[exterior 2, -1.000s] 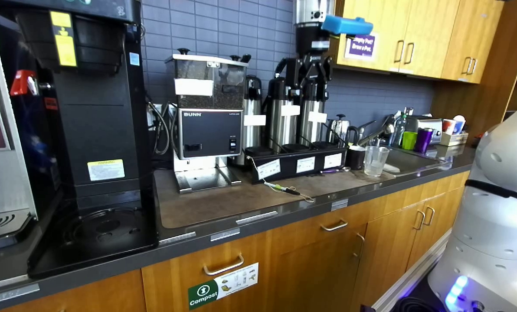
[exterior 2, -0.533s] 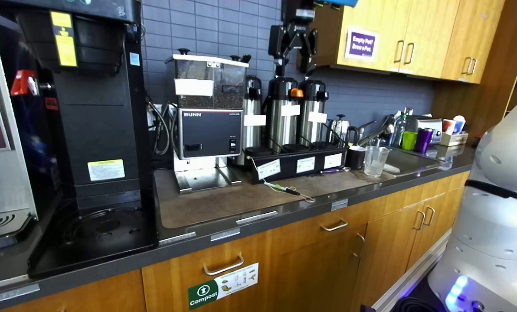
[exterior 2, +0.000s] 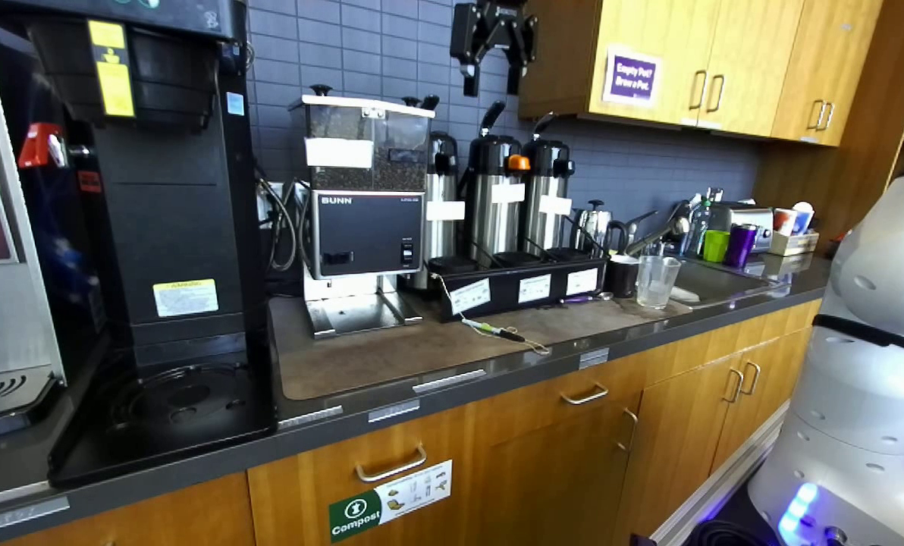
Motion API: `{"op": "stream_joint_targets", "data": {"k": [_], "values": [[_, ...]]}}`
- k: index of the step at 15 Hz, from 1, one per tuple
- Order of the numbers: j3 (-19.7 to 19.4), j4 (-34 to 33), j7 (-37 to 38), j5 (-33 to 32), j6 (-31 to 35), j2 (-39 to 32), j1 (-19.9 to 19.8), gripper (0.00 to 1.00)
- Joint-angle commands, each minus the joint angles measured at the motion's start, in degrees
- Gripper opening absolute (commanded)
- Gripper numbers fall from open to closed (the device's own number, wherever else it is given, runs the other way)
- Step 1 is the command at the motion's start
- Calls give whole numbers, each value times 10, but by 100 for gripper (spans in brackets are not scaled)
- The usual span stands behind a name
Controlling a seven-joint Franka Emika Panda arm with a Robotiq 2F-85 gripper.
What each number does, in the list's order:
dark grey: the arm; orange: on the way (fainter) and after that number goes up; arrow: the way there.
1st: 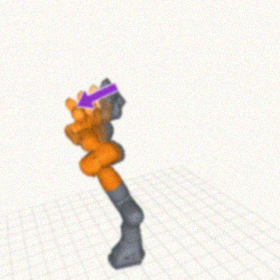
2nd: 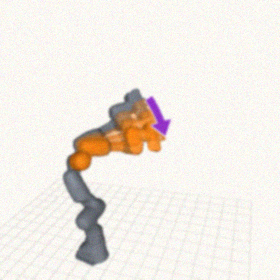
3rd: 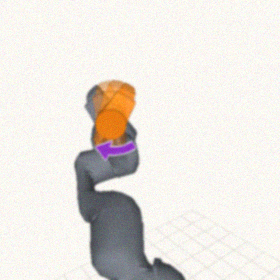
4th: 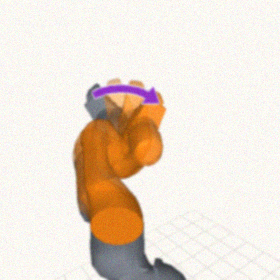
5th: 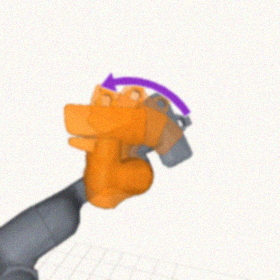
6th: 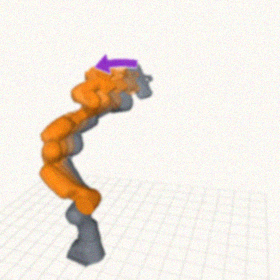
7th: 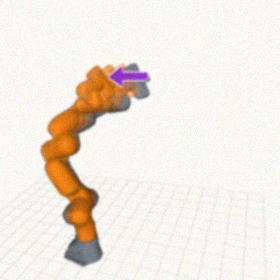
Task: Open the glass container above the coffeemaker.
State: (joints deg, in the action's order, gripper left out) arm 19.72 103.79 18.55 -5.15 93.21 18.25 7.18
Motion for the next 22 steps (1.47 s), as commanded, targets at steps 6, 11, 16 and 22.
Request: {"op": "stream_joint_targets", "data": {"k": [6, 11, 16, 22], "values": [[-5, -100, 5, -28, -49, -64, 11, 100], [-12, -125, 0, -24, -66, -76, 12, 100], [-13, -148, 2, -30, -69, -96, 14, 100], [-14, -201, -1, -41, -60, -152, 22, 100]]}}
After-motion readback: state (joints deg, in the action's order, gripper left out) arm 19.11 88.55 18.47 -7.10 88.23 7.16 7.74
